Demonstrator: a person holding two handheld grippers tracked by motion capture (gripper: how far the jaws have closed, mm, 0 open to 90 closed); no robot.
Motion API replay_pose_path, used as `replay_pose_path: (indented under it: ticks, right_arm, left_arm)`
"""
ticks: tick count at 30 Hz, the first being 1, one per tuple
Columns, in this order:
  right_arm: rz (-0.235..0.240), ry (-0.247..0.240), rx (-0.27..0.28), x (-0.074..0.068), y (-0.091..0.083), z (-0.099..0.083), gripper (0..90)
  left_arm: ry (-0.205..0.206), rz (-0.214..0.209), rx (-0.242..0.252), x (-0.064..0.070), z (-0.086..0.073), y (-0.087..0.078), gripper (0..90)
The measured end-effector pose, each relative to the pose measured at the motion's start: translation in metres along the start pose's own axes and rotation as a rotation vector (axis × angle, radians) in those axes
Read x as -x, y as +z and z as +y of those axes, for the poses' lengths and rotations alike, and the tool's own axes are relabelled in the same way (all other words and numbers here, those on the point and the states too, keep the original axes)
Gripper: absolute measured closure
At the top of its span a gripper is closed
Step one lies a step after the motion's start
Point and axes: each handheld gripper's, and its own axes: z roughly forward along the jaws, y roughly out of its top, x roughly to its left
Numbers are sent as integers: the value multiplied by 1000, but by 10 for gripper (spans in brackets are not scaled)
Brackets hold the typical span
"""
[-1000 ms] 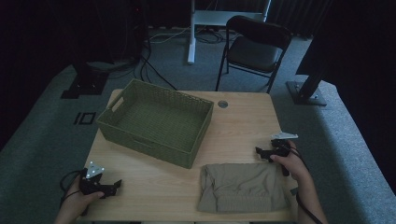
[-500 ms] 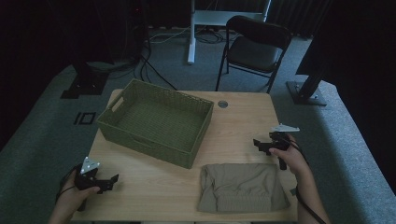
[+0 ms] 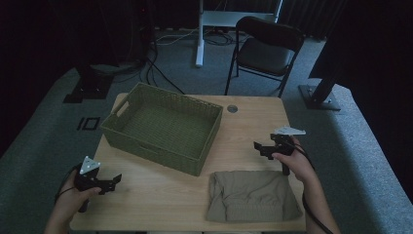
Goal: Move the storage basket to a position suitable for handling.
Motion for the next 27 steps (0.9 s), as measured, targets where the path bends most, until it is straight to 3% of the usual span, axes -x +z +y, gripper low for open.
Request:
replay_pose_path:
  ticks: [6, 9, 15, 20, 25, 27]
  right_arm:
    - [45, -49, 43, -34, 0, 15, 127]
    - [58, -66, 46, -47, 2, 20, 127]
    - [92, -99, 41, -73, 11, 26, 127]
    - [132, -122, 46, -94, 18, 33, 127]
    - [156, -142, 48, -111, 25, 40, 127]
    - [169, -139, 53, -122, 28, 45, 127]
  left_arm:
    - [-22, -11, 35, -8, 7, 0, 12]
    - [4, 15, 43, -12, 15, -1, 12]
    - [36, 4, 51, -15, 32, -1, 12]
    - [35, -9, 80, -17, 46, 1, 12]
    - [19, -28, 120, -23, 59, 1, 12]
    - [-9, -34, 140, -33, 69, 2, 12]
